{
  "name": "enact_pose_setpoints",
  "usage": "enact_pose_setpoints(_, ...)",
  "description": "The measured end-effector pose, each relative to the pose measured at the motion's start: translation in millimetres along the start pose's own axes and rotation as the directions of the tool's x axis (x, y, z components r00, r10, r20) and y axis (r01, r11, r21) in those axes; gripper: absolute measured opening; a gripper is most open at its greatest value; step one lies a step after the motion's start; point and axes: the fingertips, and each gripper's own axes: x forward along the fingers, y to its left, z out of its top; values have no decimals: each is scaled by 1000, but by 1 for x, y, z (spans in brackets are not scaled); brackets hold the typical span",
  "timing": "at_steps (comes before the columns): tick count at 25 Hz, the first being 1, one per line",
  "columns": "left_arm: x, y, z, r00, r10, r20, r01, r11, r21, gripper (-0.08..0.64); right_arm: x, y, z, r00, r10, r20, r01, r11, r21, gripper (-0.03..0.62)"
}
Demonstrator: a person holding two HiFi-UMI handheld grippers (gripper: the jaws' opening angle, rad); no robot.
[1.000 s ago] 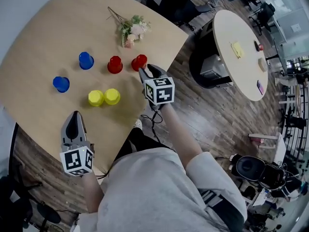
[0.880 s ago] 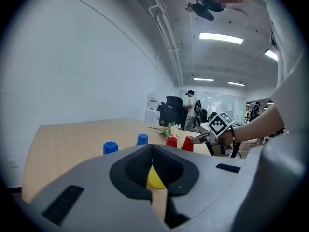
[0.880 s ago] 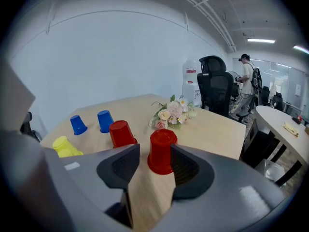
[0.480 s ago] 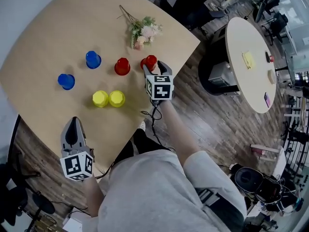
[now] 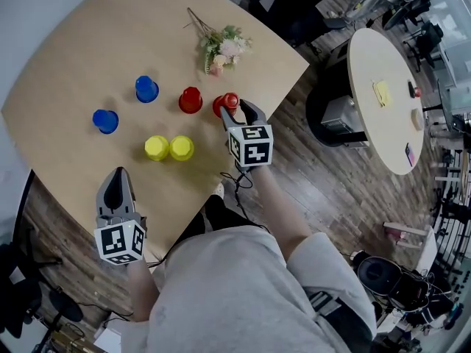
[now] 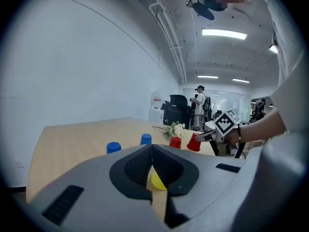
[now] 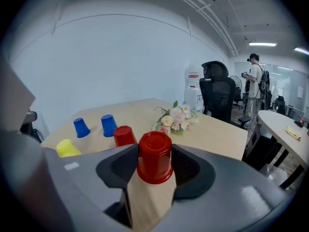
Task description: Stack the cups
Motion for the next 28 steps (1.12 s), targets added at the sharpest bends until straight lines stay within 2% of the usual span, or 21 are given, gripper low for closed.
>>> enact_pose_setpoints(5,13,-7,5,999,-44,13,44,999,9,9,-33,36,-18,996,87,-14,-88,996,-13,221)
enact_pose_setpoints(11,19,-9,5,997,-76,11,76,997,6,9,-58,82,-49,984,167,-66,-174,975,-135,221)
enact_pose_setpoints(16,15,-8,2,996,-88,4,88,996,4,9,-64,98,-67,978,178,-106,-193,969,-152,222)
enact_pose_setpoints(24,14,3,-2,997,-74,9,74,997,-8,9,-58,105,-72,981,167,-98,-181,970,-163,224)
enact_pose_setpoints(28,17,16,1,998,-60,25,61,998,-30,11,-63,103,-65,979,183,-89,-194,970,-148,247)
